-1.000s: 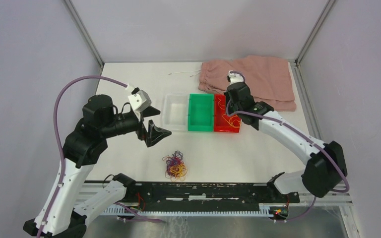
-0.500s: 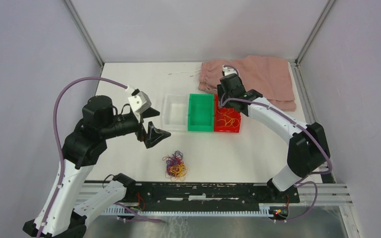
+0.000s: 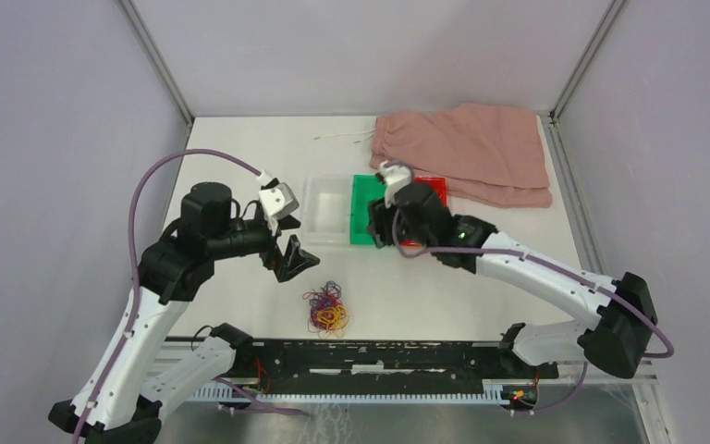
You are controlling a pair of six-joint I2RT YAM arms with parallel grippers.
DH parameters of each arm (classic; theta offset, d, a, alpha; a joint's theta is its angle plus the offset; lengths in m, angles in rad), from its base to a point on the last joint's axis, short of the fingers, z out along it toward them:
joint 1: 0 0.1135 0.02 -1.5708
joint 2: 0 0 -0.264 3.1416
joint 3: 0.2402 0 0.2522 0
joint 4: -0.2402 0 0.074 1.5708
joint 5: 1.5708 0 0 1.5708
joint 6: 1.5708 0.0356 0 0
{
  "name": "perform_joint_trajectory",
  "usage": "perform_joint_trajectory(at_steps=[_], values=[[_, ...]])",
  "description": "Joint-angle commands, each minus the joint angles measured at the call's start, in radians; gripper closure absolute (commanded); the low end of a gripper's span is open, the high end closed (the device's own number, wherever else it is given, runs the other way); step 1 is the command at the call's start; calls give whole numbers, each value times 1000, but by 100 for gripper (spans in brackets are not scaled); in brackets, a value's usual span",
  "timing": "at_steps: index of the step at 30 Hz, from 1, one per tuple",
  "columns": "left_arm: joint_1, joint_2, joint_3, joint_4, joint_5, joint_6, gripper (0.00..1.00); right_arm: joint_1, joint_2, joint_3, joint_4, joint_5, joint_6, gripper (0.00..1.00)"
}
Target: Untangle the cables
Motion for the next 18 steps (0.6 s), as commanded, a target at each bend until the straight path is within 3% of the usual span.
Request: perform_joint_trajectory(at_steps=[1, 9, 18], values=[[-4, -17, -48, -18, -23, 108, 1, 217, 3, -96, 90, -69, 49, 42], [-3, -39, -115, -94, -41, 272, 0, 572, 83, -176, 174, 27, 131, 43], [-3, -54, -100, -116, -48, 292, 0, 631, 292, -51, 99, 96, 193, 48]])
